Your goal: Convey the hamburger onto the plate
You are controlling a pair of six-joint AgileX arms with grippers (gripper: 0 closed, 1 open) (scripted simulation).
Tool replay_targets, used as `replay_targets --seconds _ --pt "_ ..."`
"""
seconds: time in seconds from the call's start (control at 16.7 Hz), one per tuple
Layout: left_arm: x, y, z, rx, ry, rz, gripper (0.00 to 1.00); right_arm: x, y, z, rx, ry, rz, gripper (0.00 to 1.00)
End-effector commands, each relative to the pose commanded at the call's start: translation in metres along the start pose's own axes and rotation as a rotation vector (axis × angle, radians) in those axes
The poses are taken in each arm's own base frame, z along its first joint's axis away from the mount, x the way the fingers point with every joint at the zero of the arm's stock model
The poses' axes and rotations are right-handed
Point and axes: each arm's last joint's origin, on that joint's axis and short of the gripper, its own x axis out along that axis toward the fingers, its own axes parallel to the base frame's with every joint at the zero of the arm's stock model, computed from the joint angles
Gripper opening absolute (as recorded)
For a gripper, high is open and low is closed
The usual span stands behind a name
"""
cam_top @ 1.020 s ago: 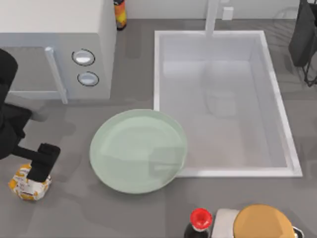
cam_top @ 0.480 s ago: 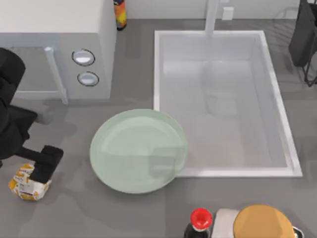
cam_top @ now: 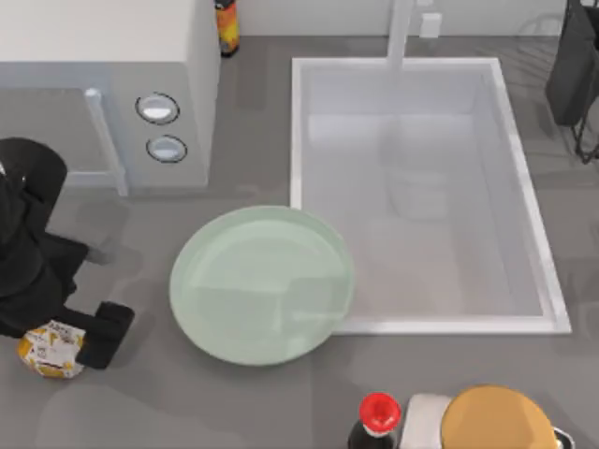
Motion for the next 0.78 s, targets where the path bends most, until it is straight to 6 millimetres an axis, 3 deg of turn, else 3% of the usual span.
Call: replay_targets --seconds 0.3,0.78 --pt "0.0054 -0.0003 -0.0012 0.0 0.005 -0.001 1.0 0.0 0.0 0.0 0.0 0.0 0.0 1.0" --pt "0.0054 -0.0003 -0.0012 0.0 0.005 -0.001 0.4 0.0 0.0 0.0 0.0 0.0 0.0 1.0"
